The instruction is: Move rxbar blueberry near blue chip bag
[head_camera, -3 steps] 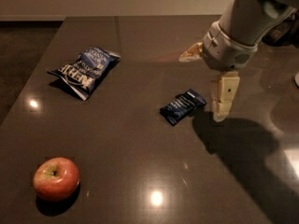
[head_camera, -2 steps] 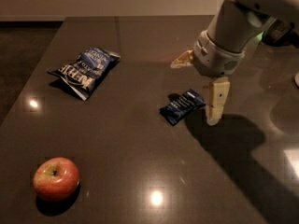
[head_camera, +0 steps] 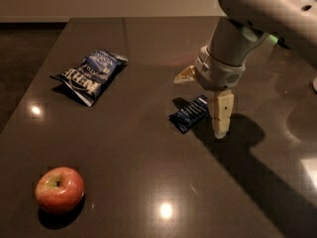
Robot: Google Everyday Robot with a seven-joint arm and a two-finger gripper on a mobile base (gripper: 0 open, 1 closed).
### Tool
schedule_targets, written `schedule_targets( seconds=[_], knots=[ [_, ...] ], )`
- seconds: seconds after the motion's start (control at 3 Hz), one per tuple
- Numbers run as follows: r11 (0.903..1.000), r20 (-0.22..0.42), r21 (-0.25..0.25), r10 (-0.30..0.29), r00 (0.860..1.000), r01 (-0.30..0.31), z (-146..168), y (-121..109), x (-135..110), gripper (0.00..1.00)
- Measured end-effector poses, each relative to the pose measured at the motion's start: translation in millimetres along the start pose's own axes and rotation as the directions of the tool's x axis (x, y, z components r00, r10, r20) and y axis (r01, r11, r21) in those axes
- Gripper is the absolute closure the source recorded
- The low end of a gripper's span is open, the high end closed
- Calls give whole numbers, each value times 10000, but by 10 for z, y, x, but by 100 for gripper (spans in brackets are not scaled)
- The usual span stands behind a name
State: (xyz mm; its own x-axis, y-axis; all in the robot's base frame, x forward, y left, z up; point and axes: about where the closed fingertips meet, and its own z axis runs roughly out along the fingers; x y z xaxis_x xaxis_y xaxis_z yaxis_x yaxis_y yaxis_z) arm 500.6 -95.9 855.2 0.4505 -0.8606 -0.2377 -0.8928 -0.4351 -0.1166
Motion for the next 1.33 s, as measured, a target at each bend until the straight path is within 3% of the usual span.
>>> schedule_targets(
  seconds=[0.67,1.0,1.33],
  knots=[
    [9975,-41,-566,-415,9991,412,230,29,-50,2],
    [9964,-67,-721,-463,9989,457,293,13,-40,26],
    [9960,-142,-809,-395,9991,382,305,-32,-17,56]
  ],
)
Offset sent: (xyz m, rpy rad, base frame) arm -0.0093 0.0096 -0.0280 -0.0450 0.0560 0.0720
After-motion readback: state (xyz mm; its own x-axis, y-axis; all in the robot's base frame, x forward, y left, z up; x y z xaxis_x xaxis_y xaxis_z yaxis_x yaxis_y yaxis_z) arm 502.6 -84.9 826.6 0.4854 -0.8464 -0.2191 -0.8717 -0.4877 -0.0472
